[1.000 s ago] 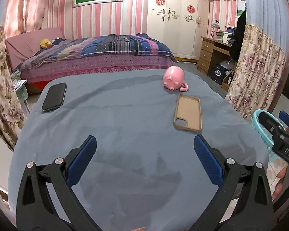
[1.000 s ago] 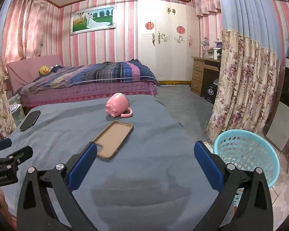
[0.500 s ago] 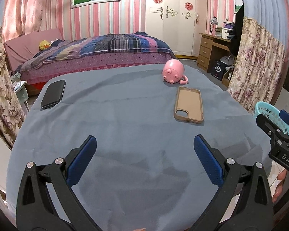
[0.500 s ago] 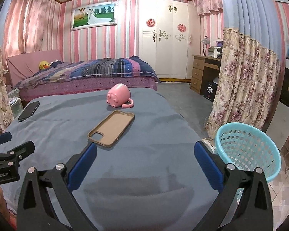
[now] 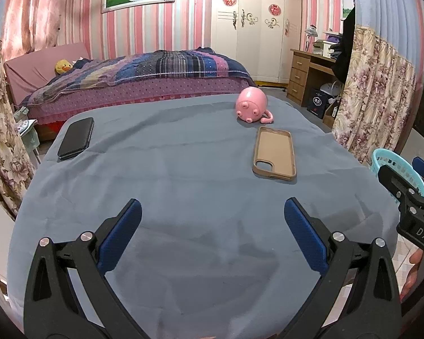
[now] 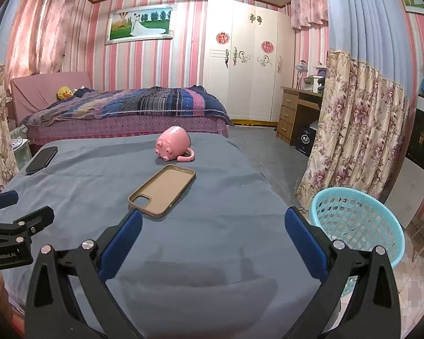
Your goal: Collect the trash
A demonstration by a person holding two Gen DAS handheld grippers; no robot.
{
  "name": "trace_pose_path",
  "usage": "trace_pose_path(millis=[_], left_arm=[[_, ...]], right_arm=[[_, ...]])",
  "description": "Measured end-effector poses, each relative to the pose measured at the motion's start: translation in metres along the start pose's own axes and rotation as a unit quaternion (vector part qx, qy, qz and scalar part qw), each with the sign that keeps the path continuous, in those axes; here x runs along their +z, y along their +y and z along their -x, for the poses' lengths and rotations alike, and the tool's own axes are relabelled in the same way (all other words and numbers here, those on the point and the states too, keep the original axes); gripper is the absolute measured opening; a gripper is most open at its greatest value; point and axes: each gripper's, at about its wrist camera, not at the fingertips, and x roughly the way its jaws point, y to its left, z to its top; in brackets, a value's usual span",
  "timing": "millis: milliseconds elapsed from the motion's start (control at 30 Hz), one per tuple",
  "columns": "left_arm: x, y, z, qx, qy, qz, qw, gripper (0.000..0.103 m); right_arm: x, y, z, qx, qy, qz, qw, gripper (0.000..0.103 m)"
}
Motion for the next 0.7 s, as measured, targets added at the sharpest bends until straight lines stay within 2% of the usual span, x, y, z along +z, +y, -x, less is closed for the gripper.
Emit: trace_pose_path(millis=[700], left_arm=[[0.0010, -0.0024, -0.0014, 0.005, -0.002, -0.010, 0.9999, 0.097]], right_arm=[[-0.0037, -0.0007, -0.0029, -0.013, 0.006, -0.002, 1.000, 0.098]])
